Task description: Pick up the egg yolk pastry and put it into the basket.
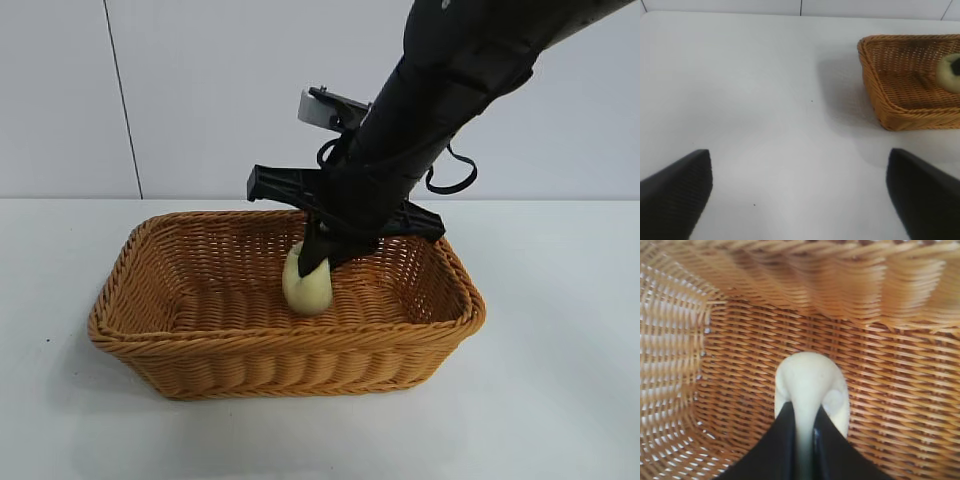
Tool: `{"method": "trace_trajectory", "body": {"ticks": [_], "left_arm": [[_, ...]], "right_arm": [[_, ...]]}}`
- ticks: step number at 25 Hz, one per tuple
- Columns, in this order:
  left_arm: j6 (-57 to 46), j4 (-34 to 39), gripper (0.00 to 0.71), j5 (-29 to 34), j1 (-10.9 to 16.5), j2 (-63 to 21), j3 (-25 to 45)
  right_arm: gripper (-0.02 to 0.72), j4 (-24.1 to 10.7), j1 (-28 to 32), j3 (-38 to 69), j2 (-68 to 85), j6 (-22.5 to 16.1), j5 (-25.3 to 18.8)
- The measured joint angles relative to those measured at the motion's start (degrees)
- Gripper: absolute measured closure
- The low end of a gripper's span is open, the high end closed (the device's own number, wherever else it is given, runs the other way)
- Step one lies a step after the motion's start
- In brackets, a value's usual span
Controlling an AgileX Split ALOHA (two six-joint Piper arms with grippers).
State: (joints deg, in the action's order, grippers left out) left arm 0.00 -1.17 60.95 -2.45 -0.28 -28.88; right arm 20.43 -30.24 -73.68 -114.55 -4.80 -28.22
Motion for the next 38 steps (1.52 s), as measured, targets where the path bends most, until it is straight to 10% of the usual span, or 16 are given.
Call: {"method": "trace_trajectory", "body": {"ticks": [3,10,24,38], "left_arm": [[0.0,0.0,0.014,0.0,0.0,0.0,0.0],[0.0,0.0,0.014,0.0,0.0,0.0,0.0],[0.0,0.0,0.014,0.1,0.0,0.0,0.0],[0.0,0.0,0.014,0.1,0.0,0.0,0.0]], "right_arm": [[0.551,0.0,0.0,0.0,0.0,0.7,0.0],[0.052,-0.5,0.0,-0.1,0.0,3.0,-1.9],[0.01,-21.4,0.0,-25.3,0.4,-3.7,-38.5],[0.01,-27.1,14.3,-28.5,0.6,-5.0,-41.3]]}}
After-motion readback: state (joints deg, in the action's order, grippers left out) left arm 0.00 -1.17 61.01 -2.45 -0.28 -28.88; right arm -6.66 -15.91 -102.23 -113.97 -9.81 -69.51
